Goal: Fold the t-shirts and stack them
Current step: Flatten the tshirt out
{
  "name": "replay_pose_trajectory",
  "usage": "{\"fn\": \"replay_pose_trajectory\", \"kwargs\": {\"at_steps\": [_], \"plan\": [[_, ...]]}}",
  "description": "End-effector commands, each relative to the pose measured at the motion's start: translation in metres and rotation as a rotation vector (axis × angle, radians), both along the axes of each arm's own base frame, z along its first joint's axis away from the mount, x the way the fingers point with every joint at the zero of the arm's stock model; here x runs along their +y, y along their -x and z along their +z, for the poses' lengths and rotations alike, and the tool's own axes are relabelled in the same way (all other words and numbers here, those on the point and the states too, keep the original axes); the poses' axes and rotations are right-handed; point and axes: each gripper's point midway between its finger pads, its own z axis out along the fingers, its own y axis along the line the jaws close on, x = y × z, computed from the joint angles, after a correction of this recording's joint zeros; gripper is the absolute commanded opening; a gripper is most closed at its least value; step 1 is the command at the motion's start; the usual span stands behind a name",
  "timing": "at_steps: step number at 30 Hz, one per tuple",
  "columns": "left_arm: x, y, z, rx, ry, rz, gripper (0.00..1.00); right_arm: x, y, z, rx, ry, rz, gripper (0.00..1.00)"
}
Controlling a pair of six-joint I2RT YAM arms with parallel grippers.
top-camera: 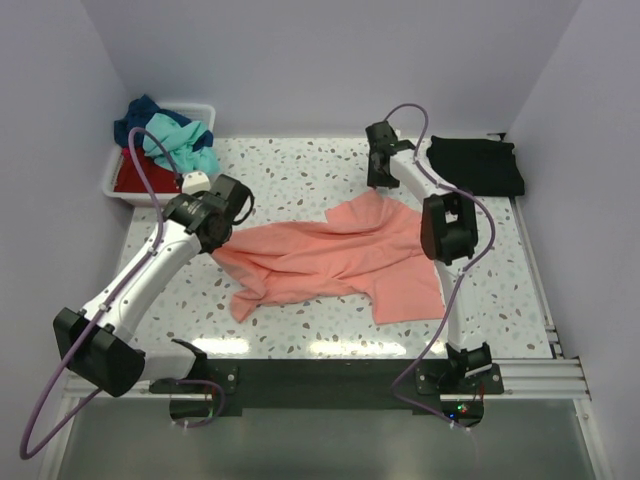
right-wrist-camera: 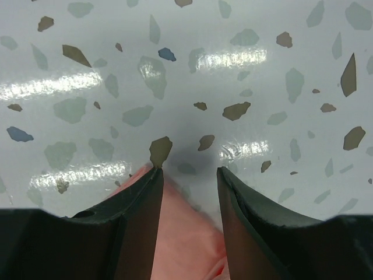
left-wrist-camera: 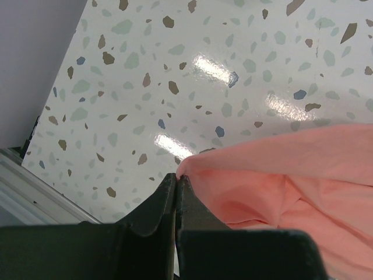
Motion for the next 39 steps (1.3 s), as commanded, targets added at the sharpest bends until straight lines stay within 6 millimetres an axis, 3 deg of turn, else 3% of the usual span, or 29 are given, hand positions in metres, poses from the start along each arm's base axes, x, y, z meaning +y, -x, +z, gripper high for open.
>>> {"fn": "replay_pose_trajectory", "kwargs": {"at_steps": [1,4,15,31,39], "plan": [[-0.001,-0.007,0.002,-0.029,0.011,0.023,0.00,0.014,0.005,0.006,0.017,-0.039,0.048,0.46],[-0.002,-0.009,0.002,-0.033,0.017,0.022,0.00,0.016,0.011,0.000,0.028,-0.056,0.060,0.46],[-0.004,-0.010,-0.003,-0.021,0.016,0.013,0.00,0.017,0.012,0.015,-0.012,-0.065,0.065,0.44],[-0.008,-0.015,-0.012,-0.008,0.019,-0.005,0.00,0.023,-0.002,0.074,-0.209,-0.039,0.095,0.43],[-0.008,-0.016,-0.010,-0.011,0.017,-0.007,0.00,0.029,0.000,0.049,-0.139,-0.045,0.102,0.44]]}}
